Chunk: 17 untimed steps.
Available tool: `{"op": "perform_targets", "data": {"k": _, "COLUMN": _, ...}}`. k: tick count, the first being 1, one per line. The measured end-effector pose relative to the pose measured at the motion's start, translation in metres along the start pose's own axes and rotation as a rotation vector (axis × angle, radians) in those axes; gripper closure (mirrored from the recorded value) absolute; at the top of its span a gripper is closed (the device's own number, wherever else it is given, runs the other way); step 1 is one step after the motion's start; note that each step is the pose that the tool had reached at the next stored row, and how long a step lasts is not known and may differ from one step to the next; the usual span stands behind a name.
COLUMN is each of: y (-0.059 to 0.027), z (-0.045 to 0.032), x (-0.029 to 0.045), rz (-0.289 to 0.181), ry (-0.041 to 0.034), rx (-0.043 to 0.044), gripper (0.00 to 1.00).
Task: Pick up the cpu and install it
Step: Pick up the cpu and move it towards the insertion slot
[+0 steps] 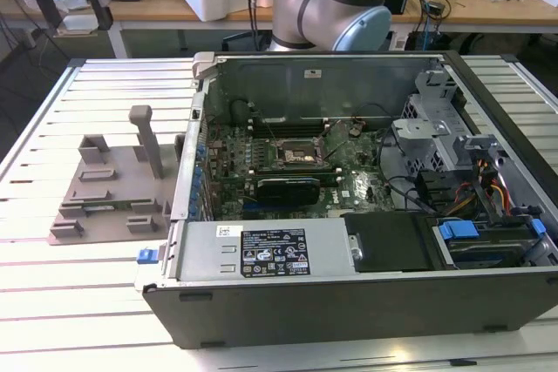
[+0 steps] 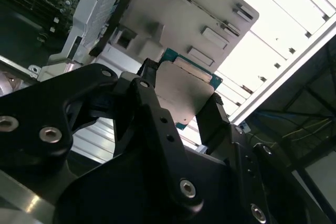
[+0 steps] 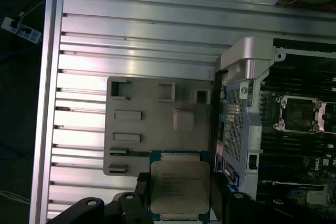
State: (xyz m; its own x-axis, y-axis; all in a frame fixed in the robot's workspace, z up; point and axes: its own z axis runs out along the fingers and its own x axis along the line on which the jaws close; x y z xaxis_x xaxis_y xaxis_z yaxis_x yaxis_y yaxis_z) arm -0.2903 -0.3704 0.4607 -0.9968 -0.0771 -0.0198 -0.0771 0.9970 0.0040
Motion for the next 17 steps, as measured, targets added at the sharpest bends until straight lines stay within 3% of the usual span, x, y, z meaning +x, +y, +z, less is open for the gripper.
{"op": "perform_targets", "data": {"k": 9, "y": -0.0018, "z": 0.0075, "x": -0.0229, "rz": 0.000, "ry": 0.0005, "rx": 0.0000, "gripper": 0.45}}
{"op": "perform_targets", "data": {"k": 17, "y": -0.0026, "z": 0.0130, "x": -0.0329, "rz": 0.000, "ry": 0.0006, "rx": 0.0000, "gripper": 0.45}}
